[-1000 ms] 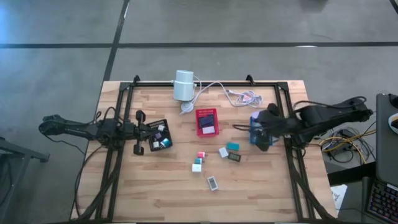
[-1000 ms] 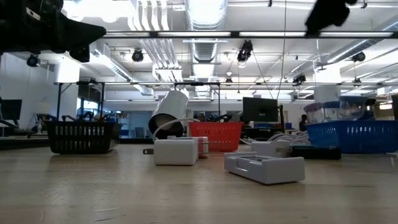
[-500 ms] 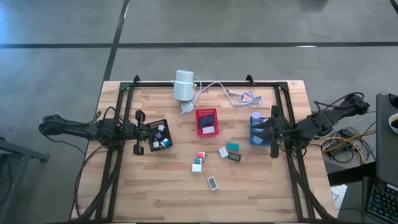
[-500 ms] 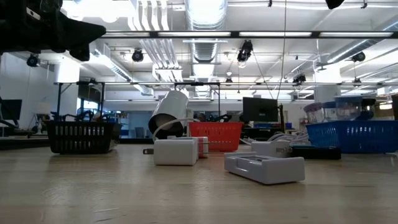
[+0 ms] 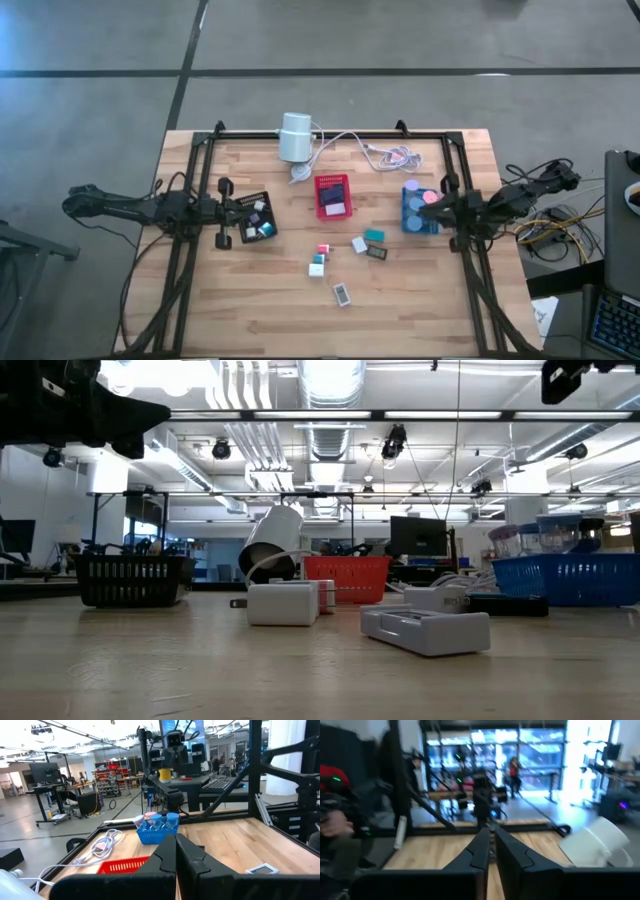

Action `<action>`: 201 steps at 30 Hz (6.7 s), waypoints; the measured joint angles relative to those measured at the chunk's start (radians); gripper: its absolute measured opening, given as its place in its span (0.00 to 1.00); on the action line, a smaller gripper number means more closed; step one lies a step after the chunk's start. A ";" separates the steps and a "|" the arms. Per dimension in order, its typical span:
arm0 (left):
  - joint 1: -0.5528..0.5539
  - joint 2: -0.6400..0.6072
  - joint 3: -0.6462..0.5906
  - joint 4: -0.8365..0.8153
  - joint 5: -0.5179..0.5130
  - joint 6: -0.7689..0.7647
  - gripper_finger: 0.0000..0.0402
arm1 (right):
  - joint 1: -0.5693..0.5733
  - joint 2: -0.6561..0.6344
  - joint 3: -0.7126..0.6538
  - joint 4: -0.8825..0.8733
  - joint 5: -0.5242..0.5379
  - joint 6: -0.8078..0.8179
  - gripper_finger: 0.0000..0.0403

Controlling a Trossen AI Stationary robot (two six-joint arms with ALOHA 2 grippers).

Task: Pick & Place Office items
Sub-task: Put the black digital clock into the red basket

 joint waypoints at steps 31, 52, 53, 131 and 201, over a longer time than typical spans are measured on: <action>0.000 0.003 -0.001 -0.076 -0.092 -0.008 0.00 | -0.004 -0.291 -0.386 0.233 -0.135 -0.074 0.02; 0.000 0.003 -0.001 -0.087 -0.286 -0.008 0.00 | -0.005 -0.289 -0.385 0.232 -0.136 -0.094 0.02; 0.000 0.003 -0.001 -0.087 -0.286 -0.008 0.00 | -0.005 -0.289 -0.385 0.232 -0.136 -0.094 0.02; 0.000 0.002 -0.001 -0.083 -0.283 -0.008 0.00 | -0.005 -0.287 -0.384 0.201 -0.136 -0.022 0.02; 0.001 0.011 0.118 -0.037 -0.283 0.135 0.00 | -0.116 1.166 0.734 -0.969 -0.243 0.788 0.37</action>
